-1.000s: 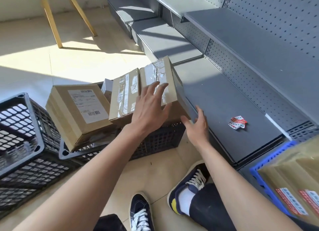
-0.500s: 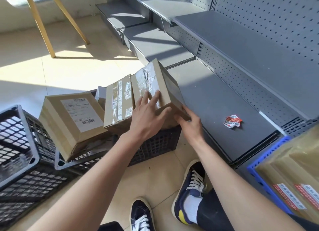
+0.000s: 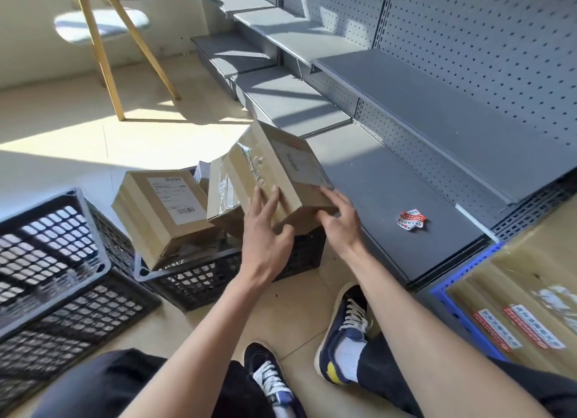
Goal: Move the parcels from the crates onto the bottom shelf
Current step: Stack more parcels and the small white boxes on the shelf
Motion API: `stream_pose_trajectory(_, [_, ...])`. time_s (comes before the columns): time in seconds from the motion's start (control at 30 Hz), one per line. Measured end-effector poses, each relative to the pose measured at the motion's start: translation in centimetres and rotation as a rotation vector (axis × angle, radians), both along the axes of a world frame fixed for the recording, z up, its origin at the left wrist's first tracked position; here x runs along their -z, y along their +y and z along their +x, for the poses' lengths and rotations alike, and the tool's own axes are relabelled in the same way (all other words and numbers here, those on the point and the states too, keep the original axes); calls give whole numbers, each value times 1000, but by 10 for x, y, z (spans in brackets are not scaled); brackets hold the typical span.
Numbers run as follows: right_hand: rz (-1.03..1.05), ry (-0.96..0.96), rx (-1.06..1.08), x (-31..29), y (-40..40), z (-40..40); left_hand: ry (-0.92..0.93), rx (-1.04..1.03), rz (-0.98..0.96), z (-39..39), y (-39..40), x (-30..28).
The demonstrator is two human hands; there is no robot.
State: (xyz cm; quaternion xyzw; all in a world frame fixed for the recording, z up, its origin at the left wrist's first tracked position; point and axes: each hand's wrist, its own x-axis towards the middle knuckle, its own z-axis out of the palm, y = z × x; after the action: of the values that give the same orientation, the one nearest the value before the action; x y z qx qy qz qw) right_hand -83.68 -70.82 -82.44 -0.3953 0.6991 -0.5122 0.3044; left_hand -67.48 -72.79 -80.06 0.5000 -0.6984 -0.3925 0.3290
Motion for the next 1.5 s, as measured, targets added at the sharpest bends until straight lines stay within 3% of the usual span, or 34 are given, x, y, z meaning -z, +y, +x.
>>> stream_pose_trajectory(0.23, [69,-88,-132,-8,9,20,-42,55,67,4,15,18])
stream_pose_trajectory(0.33, [118,53,-207,-8,10,23,-50,43,59,4,16,22])
stream_pose_trajectory(0.47, [100,195,-145,1,10,21,27,-21,5,16,4,21])
stream_pose_trajectory(0.73, [51,170,-189,9,24,6,16,-190,-121,35,-51,-19])
stream_pose_trajectory(0.93, [78,119,-234,16,42,-4,-20,-116,-133,25,-56,-25])
stream_pose_trajectory(1.2, [171,-19,-122,-4,58,19,-94,-156,-143,25,-30,-21])
stream_pose_trajectory(1.5, [-31,225,-77,-38,64,14,-85,-33,-142,44,1,-29])
